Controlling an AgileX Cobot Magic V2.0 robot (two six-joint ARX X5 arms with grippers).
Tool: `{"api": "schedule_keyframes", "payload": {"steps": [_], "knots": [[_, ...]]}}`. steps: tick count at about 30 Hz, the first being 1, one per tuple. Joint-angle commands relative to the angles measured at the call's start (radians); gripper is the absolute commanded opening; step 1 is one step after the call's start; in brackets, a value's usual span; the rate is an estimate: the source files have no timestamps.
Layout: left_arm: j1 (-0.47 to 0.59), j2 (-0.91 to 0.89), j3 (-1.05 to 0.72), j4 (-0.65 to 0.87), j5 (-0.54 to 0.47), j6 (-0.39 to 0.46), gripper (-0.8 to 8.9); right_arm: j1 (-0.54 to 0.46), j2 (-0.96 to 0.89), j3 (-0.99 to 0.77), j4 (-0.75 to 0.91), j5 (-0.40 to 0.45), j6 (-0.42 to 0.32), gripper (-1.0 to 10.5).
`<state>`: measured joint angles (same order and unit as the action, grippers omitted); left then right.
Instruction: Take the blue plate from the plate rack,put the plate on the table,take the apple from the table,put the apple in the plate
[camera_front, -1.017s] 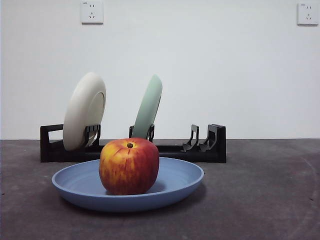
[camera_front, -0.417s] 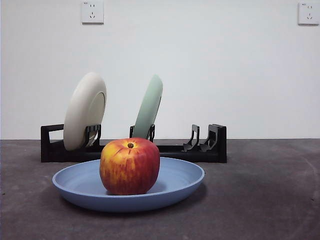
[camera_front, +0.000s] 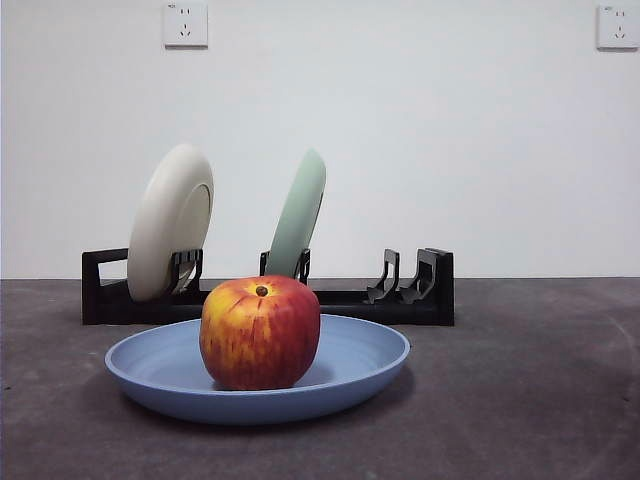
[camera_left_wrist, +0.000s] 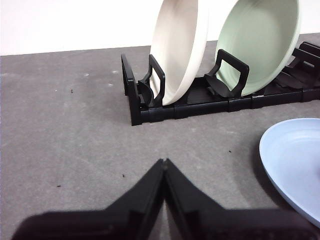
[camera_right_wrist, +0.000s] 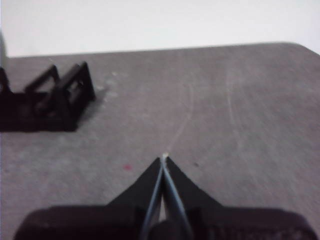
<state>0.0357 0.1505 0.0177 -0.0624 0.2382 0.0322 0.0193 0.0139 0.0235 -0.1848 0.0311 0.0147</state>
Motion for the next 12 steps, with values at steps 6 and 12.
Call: {"api": "schedule_keyframes", "payload": {"steps": [6, 12], "knots": [[0.003, 0.0, -0.01, 0.0, -0.003, -0.006, -0.03, -0.001, -0.005, -0.009, 0.0, 0.022, 0.007, 0.0], [0.003, 0.0, -0.01, 0.0, -0.003, -0.006, -0.03, -0.001, -0.004, -0.009, -0.001, 0.022, 0.007, 0.0]]}}
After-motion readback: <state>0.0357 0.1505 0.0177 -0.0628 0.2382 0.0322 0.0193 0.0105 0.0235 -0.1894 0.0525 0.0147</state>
